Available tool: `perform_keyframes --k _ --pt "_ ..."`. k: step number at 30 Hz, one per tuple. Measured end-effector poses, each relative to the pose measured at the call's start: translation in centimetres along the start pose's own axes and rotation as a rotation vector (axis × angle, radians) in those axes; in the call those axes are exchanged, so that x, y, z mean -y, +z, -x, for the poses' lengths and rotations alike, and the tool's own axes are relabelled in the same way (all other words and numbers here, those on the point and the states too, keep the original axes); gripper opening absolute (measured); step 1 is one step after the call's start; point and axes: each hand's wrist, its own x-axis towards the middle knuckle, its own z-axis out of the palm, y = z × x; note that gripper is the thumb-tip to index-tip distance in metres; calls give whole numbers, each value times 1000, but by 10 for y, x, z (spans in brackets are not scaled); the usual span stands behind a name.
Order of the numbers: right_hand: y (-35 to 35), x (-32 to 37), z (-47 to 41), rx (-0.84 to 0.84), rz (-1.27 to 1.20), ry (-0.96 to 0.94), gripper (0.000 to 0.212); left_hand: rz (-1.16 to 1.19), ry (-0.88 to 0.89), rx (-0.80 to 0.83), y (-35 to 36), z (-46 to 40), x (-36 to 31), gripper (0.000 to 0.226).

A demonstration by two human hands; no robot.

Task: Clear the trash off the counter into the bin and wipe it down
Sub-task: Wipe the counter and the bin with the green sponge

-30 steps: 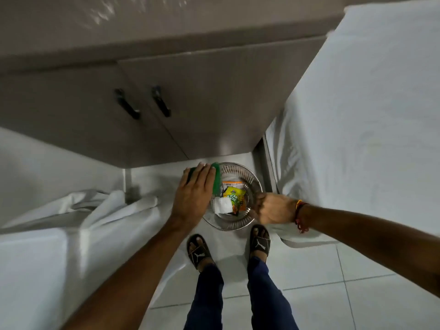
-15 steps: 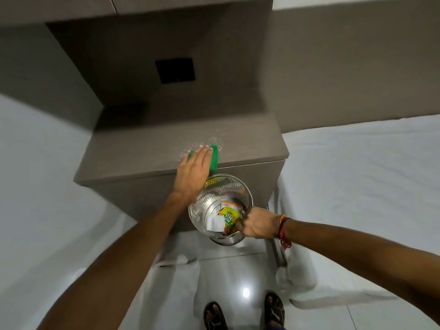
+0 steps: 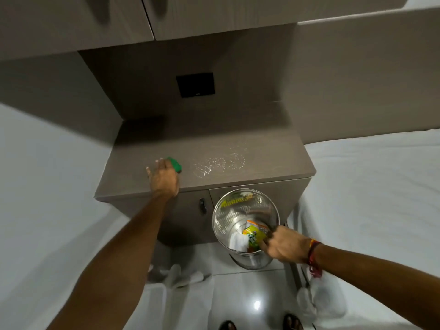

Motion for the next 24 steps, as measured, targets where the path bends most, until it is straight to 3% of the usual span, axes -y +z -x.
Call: perform_keyframes --k 5,8,10,13,21,24 --pt "6 3 -2 -259 47 44 31 300 38 26 24 -33 -7 60" --pt "5 4 -7 -271 7 100 42 423 43 21 30 -52 -30 58" --pt "12 6 -10 -197 1 124 36 442 94 44 35 -57 -46 57" --pt "20 6 -16 107 -82 119 40 491 172 91 44 -49 -67 55" --pt "32 2 -35 163 -130 78 36 679 293 159 61 24 -112 54" --pt "23 -2 -36 251 -113 110 28 577 398 112 77 69 -118 56"
